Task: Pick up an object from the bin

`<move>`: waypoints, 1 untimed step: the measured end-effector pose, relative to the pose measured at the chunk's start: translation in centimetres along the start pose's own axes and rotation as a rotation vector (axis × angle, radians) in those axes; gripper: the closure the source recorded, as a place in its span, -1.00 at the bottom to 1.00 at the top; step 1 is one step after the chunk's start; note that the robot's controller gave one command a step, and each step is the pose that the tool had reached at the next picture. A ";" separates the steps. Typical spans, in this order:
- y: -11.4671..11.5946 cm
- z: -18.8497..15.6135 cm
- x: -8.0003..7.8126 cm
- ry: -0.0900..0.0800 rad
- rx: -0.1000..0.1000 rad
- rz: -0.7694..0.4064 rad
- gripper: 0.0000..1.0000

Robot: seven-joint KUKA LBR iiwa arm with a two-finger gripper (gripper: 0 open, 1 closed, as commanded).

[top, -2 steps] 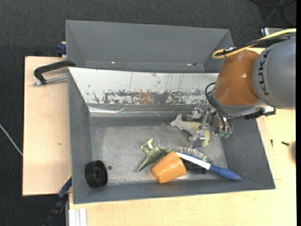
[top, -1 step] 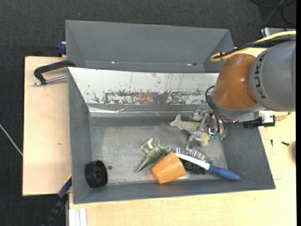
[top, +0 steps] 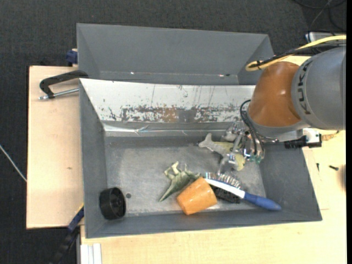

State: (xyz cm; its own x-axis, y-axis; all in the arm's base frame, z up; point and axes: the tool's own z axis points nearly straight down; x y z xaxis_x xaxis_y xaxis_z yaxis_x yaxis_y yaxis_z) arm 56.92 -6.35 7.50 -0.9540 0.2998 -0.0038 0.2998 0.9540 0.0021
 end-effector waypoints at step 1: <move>0.0 0.0 0.0 0.002 0.001 -0.001 -1.00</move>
Offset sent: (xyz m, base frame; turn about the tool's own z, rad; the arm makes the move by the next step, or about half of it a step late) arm 0.0000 0.0000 0.0000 0.0000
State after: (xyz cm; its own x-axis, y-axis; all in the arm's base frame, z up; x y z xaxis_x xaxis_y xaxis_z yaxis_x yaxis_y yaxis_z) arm 56.97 -6.32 7.55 -0.9543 0.2988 -0.0021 0.2988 0.9543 0.0011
